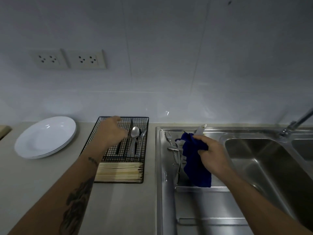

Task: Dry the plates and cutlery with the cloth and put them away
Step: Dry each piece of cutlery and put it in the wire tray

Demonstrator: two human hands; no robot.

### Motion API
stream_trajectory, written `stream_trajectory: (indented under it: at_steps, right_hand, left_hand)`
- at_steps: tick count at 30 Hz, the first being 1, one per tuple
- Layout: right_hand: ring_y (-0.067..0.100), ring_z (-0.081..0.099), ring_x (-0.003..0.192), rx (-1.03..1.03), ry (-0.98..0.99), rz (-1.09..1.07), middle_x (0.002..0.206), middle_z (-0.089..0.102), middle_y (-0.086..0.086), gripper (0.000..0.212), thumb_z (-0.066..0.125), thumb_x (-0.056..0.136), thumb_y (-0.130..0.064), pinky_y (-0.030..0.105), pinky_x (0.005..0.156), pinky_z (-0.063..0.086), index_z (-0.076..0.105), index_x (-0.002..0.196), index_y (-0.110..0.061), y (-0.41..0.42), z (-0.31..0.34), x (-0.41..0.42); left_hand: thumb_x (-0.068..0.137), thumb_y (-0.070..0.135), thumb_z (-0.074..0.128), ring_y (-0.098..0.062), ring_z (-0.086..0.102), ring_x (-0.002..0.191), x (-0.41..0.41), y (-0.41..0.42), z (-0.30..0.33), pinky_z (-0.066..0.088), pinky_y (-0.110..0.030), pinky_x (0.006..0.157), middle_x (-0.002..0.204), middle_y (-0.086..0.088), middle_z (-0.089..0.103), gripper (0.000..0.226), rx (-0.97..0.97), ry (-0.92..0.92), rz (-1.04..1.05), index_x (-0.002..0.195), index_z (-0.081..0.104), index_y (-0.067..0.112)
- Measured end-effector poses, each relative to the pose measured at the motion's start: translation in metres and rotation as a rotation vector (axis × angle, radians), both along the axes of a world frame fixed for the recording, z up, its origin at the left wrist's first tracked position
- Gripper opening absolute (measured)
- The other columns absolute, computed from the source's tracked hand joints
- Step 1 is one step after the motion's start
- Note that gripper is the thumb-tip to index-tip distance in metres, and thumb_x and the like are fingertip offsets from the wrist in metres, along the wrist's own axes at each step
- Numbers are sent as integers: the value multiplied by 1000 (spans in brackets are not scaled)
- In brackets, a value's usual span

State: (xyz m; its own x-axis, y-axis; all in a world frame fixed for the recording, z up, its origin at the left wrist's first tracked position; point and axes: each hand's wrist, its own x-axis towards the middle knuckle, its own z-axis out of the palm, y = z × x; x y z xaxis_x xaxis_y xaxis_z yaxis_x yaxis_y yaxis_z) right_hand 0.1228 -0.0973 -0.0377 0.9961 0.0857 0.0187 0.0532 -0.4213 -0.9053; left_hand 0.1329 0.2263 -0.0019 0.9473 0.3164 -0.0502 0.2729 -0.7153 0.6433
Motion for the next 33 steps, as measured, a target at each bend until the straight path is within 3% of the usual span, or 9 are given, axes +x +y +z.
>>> stream_trajectory:
  at_steps: [5,10,14,19,22,25,27,29,33]
  right_hand:
    - [4,63,83,53,53,-47,99,67,-8,60,44,84,20,11,59,51,65,106,-31,8,-8,8]
    - [14,67,90,109,106,-68,103,70,-4,63,45,81,21,22,67,55,68,108,-30,8,-17,12]
    - [13,67,88,146,131,-82,102,70,-4,62,45,80,22,19,64,54,68,106,-29,10,-18,16]
    - [7,66,88,170,170,-86,103,69,-6,61,45,81,23,17,66,53,69,110,-24,13,-22,22]
    - [12,67,92,191,202,-114,104,71,-5,61,45,80,23,22,69,55,71,112,-24,5,-27,30]
    - [15,67,92,187,225,-154,104,71,-3,61,45,81,21,20,66,54,71,112,-24,-4,-31,40]
    - [15,67,91,189,232,-193,103,71,-3,60,45,80,21,18,62,52,71,111,-24,-9,-33,46]
    - [13,68,88,194,225,-227,100,72,-5,62,45,79,21,16,60,51,72,105,-28,-11,-33,51]
    - [5,68,77,225,224,-250,92,72,-9,64,43,79,22,15,57,50,71,97,-34,-11,-32,58]
  left_hand:
    - [84,10,66,-14,64,68,18,-2,8,57,-31,73,77,-9,75,12,-268,56,20,77,75,6]
    - [85,-15,46,-23,71,90,38,-7,13,58,-26,73,97,-18,72,25,-683,224,22,98,67,-9]
    - [94,1,56,-25,70,84,65,-10,-2,58,-32,80,93,-20,72,14,-378,156,-46,93,69,-4]
    - [97,19,49,-25,62,86,102,-18,-35,51,-33,80,96,-11,69,29,102,93,-139,91,71,2]
    - [85,17,60,-19,61,61,118,-20,-58,54,-30,61,68,-8,68,29,286,207,-228,58,61,6]
    - [78,18,62,-14,54,54,125,-24,-77,45,-24,49,61,-2,58,24,334,259,-257,58,56,6]
    - [78,14,61,-18,57,74,126,-30,-84,49,-29,60,84,-3,58,9,369,209,-224,80,59,6]
    - [77,8,57,-22,58,88,129,-41,-93,54,-37,74,98,-5,57,17,330,78,-208,92,62,8]
    - [80,10,56,-20,63,79,125,-87,-100,50,-28,67,85,-2,66,13,228,8,-252,80,69,10]
